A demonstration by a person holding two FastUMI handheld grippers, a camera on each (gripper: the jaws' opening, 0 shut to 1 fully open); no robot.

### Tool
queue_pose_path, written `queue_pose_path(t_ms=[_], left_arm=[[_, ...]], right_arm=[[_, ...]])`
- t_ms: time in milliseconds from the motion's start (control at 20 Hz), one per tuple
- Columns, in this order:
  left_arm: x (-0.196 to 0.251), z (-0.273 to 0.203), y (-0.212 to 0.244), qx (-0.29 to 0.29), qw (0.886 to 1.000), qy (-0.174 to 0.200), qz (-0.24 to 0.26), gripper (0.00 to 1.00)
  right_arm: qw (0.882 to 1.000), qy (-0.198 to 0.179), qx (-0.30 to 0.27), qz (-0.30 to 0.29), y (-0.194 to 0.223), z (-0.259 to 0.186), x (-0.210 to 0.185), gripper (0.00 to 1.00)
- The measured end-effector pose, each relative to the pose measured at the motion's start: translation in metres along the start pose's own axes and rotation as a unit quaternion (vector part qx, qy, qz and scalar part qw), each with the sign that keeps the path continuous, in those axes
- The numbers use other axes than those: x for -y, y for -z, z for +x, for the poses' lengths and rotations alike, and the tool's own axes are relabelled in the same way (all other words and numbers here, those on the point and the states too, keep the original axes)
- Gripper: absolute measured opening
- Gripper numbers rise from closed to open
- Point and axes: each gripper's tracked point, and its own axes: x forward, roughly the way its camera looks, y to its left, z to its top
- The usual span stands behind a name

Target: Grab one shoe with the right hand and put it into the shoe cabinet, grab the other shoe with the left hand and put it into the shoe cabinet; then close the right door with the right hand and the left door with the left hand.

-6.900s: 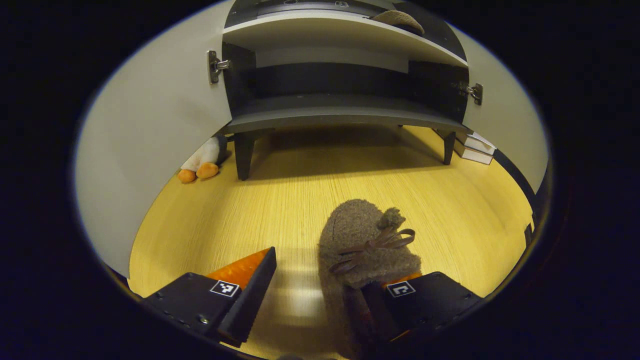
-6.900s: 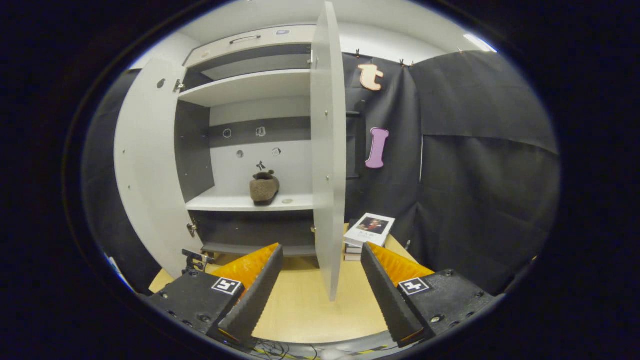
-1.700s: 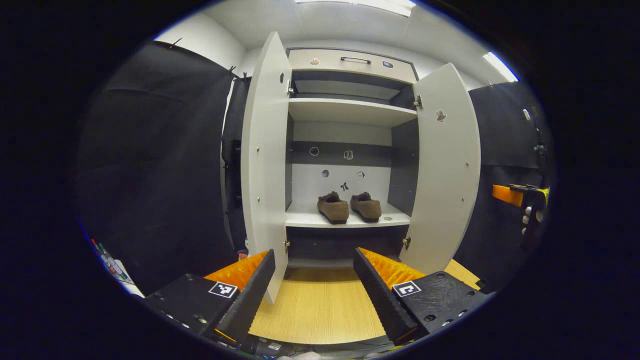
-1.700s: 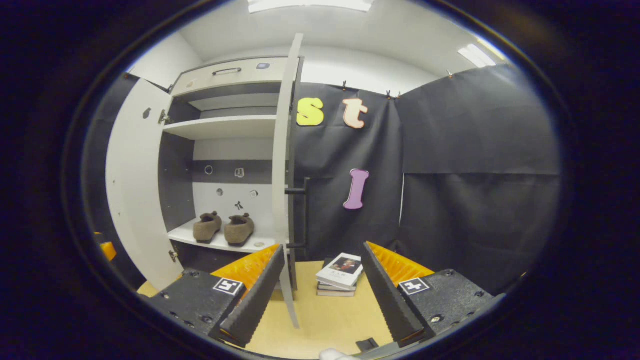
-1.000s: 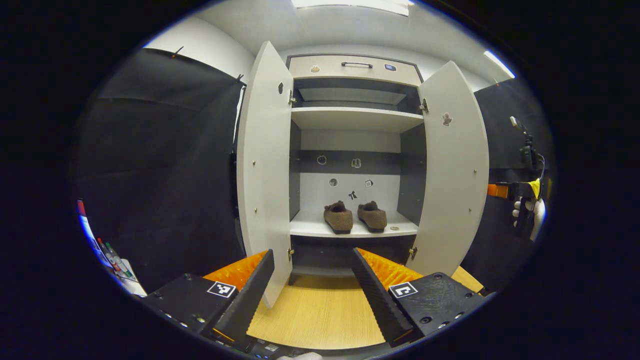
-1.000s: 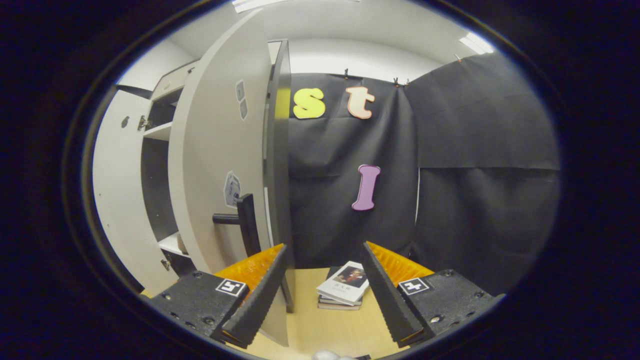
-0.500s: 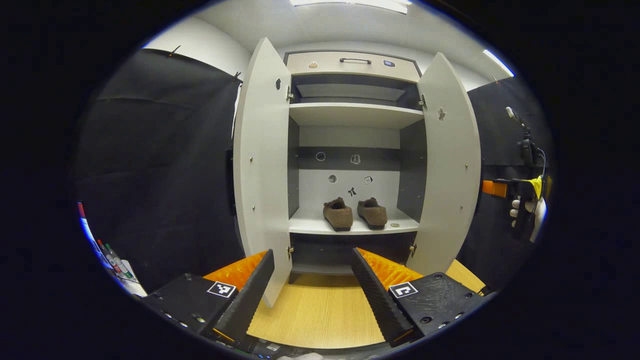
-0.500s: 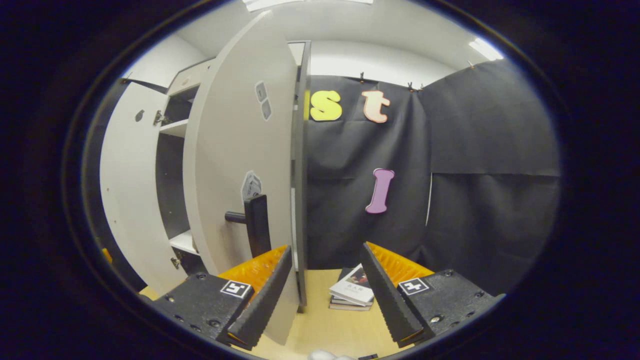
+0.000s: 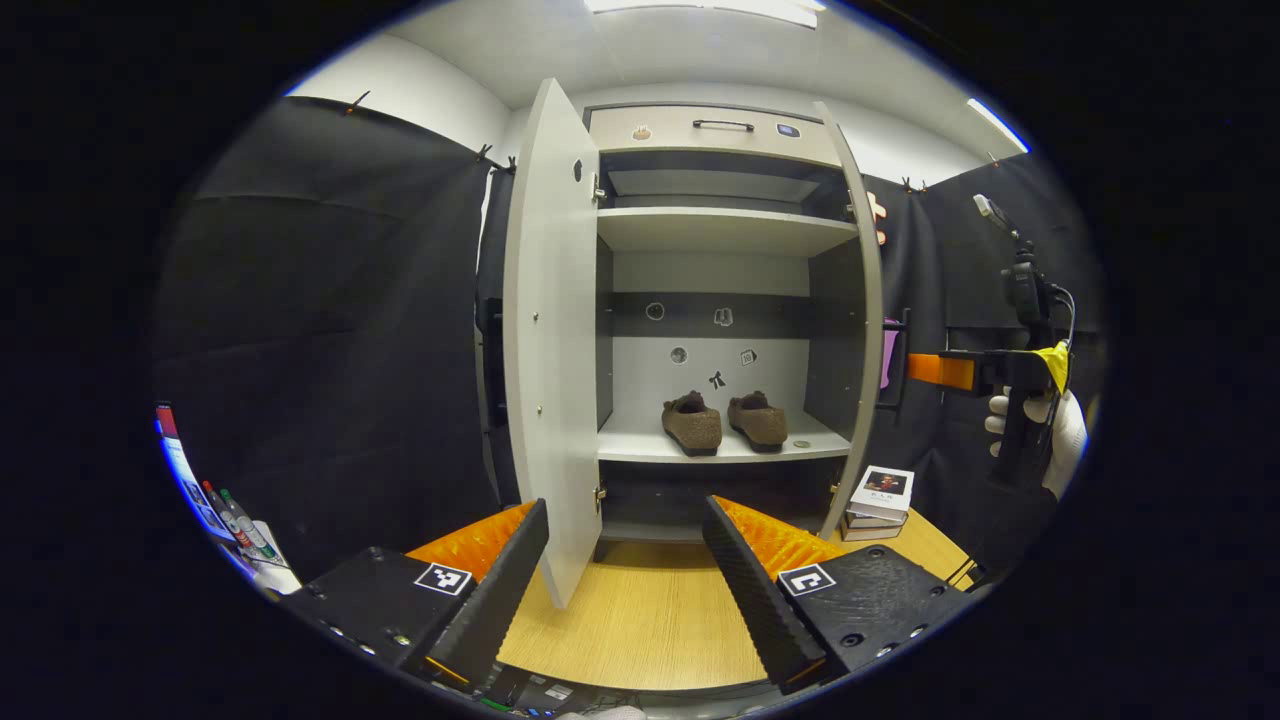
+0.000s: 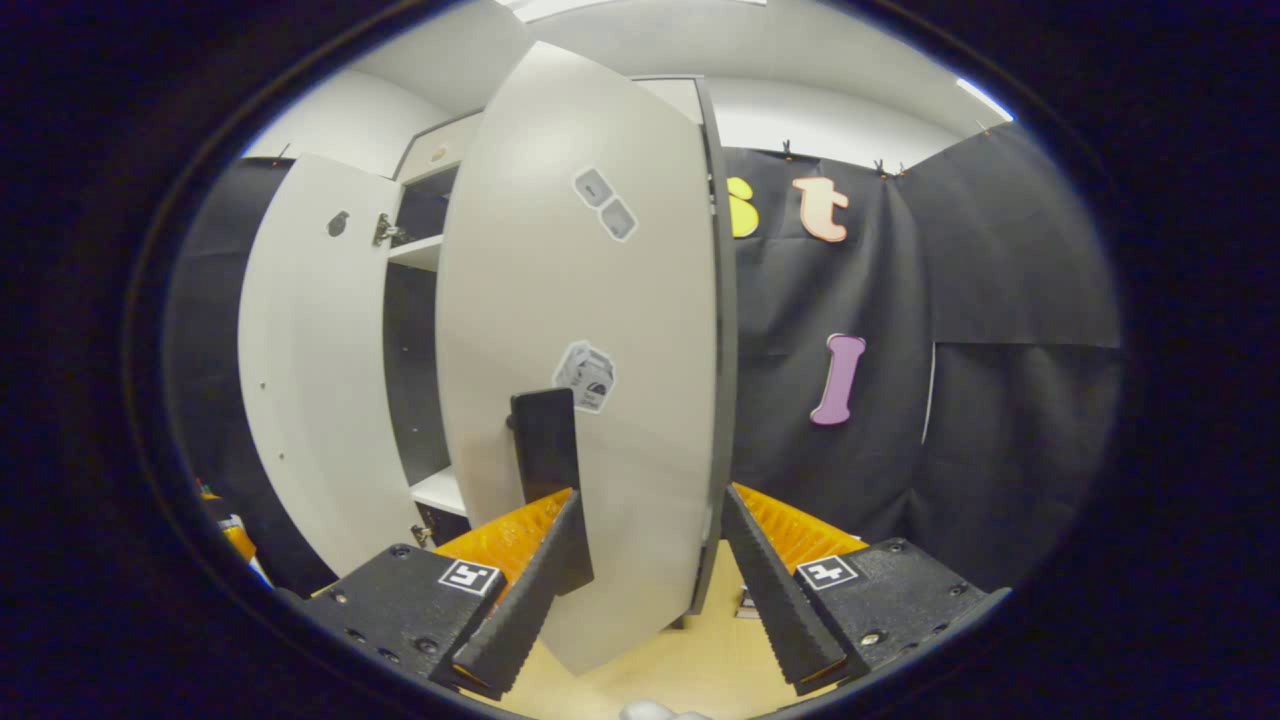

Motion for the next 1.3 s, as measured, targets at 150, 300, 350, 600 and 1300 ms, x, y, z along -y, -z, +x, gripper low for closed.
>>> queue_pose_path(t_ms=[150,300,350,600,1300], left_arm=[[-0.014,-0.005,0.002,-0.002,1.0,-0.008,-0.006,0.95],[-0.03,-0.004,-0.002,0.002,1.0,-0.015,-0.002,0.95],[-0.039,-0.003,-0.002,0.001,1.0,-0.018,0.001,1.0],[-0.085,0.018,-0.007,0.01,0.999,-0.033,0.0,0.95],[-0.213,0.16,-0.061,0.048,0.995,-0.084,0.021,0.95]], right_arm=[[1.0,-0.005,0.003,-0.019,0.006,-0.007,-0.016,0.98],[1.0,-0.009,-0.002,-0.006,0.011,-0.024,-0.026,0.99],[1.0,-0.008,-0.005,-0.002,0.013,-0.031,-0.026,0.99],[1.0,0.011,-0.009,0.004,0.024,-0.071,-0.023,0.99],[0.993,0.076,-0.081,0.027,0.103,-0.16,-0.023,0.99]])
